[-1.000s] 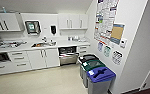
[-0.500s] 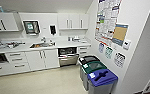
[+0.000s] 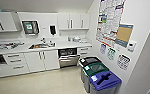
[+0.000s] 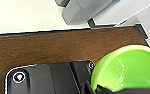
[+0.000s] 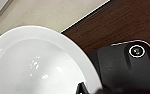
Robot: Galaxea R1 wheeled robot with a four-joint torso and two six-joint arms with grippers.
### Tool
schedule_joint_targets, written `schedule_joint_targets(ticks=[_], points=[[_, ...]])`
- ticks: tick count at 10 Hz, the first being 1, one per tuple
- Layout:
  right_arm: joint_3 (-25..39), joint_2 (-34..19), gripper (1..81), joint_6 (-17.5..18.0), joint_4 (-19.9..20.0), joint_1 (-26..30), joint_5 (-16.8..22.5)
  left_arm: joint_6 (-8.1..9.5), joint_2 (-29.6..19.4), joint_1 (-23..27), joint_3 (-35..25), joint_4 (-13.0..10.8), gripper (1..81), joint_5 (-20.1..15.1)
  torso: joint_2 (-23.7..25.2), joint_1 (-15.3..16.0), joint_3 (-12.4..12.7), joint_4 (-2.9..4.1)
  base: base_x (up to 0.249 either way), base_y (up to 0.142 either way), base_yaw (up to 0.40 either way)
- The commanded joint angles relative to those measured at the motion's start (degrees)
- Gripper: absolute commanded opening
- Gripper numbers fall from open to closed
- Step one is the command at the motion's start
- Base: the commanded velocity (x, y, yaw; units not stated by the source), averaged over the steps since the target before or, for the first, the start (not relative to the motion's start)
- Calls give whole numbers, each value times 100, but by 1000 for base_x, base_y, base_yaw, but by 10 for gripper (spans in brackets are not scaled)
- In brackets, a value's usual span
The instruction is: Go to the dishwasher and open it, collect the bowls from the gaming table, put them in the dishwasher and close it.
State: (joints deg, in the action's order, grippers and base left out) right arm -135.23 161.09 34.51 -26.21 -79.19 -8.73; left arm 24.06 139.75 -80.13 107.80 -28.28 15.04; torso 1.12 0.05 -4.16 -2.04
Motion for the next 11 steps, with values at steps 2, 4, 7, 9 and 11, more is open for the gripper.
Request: schedule_joint_targets(ticks=[2,4,7,9,11], points=[[86,-83,10,-6,-95,364,91,11,-202,309,-101,-63,10,-98,0,0,0,0,139,67,0],[77,-83,10,3,-95,364,91,11,-202,309,-101,-63,10,-98,0,0,0,0,139,67,0],[77,-83,10,3,-95,364,90,11,-202,309,-101,-63,10,-98,0,-2,0,0,138,67,0],[59,-83,10,3,-95,364,82,11,-193,309,-110,-63,10,-98,0,0,0,0,138,67,0],[59,-74,10,3,-95,373,82,11,-202,309,-101,-63,10,-89,0,0,0,0,138,67,0]])
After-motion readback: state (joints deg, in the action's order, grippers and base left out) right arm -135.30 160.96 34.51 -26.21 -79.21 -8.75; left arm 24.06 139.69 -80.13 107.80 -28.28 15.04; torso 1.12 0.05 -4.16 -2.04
